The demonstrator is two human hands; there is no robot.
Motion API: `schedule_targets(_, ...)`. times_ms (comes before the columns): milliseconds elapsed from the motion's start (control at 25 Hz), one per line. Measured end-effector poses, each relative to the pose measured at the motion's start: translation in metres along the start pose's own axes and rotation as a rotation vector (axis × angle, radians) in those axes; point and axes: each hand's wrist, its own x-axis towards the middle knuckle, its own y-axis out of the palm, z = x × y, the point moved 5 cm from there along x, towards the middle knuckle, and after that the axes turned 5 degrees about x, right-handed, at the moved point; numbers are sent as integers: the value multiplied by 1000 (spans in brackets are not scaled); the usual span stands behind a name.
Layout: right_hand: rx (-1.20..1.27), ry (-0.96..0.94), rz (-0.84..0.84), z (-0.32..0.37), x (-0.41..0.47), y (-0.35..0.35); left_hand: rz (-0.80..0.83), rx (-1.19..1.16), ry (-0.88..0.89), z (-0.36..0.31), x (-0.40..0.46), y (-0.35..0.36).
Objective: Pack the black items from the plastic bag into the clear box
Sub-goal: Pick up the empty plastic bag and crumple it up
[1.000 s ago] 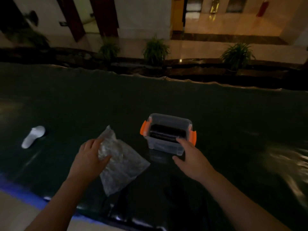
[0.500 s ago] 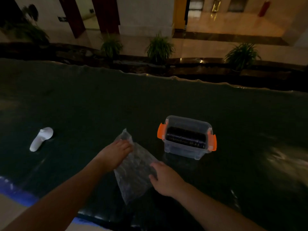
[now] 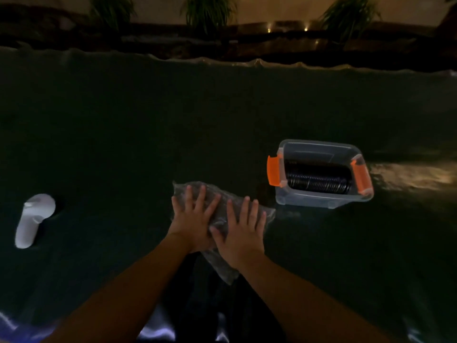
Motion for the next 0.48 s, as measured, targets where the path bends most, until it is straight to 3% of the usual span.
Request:
schedule_targets(200,-93,-12,-6,-42,12,15,-140,-76,41,8,-1,28)
schedule_targets(360,-115,-125,22,-69,12,2,-159,-78,32,27,-2,26)
schedule_targets(480,-115,-77,50,-91,6,-11,-188,-52,-2,36,-1,10)
